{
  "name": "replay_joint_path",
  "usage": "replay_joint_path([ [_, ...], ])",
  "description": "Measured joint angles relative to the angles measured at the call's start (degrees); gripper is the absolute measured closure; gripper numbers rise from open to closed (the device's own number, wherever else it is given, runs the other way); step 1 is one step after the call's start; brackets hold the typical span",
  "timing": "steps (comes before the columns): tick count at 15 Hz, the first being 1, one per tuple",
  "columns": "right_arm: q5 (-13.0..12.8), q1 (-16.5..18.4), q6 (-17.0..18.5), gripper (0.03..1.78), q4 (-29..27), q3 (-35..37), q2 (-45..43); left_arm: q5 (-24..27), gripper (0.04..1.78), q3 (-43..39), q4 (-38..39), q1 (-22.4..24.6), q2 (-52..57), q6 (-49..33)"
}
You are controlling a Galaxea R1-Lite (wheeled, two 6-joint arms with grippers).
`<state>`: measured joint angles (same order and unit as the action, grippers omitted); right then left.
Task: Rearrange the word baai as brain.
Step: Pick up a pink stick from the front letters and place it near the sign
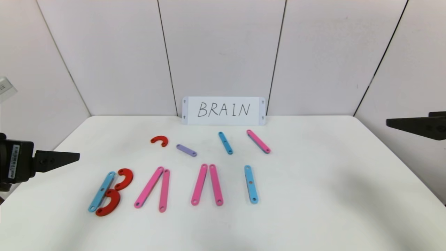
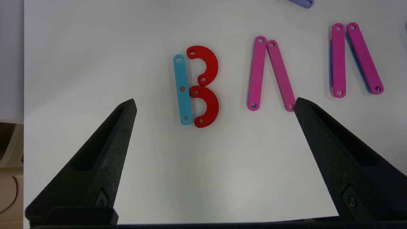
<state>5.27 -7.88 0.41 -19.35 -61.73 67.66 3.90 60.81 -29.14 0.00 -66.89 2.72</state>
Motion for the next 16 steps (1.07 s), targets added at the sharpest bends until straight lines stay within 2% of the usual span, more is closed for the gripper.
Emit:
replay_joint_path([
  [4, -0.50, -6.45, 0.13, 0.07, -0.05, -2.05, 6.81, 0.06, 0.09, 6.95, -7.46, -0.16, -6.25, 2.57],
  [7, -0.89, -9.64, 0.18, 0.07, -0.07, -2.95, 11.86, 0.63, 0.09, 10.72, -9.51, -0.96, -11.22, 3.50],
  [11, -0.17, -10.81, 0.11, 0.07, -0.28, -5.35, 18.81, 9.19, 0.09, 12.12, -5.58, -1.73, -15.66, 3.36],
  [13, 1.26, -10.86, 0.11, 0.07, -0.02, -6.35, 21.31, 12.41, 0.09, 12.15, -4.24, -1.73, -17.57, 3.28],
  [14, 2.28, -10.78, 0.10, 0.07, 0.13, -6.77, 22.28, 13.04, 0.09, 12.23, -3.80, -1.78, -18.64, 3.12],
  [16, 2.69, -10.47, -0.01, 0.07, 0.15, -8.17, 23.93, 13.10, 0.09, 12.46, -2.36, -1.89, -21.11, 2.73],
])
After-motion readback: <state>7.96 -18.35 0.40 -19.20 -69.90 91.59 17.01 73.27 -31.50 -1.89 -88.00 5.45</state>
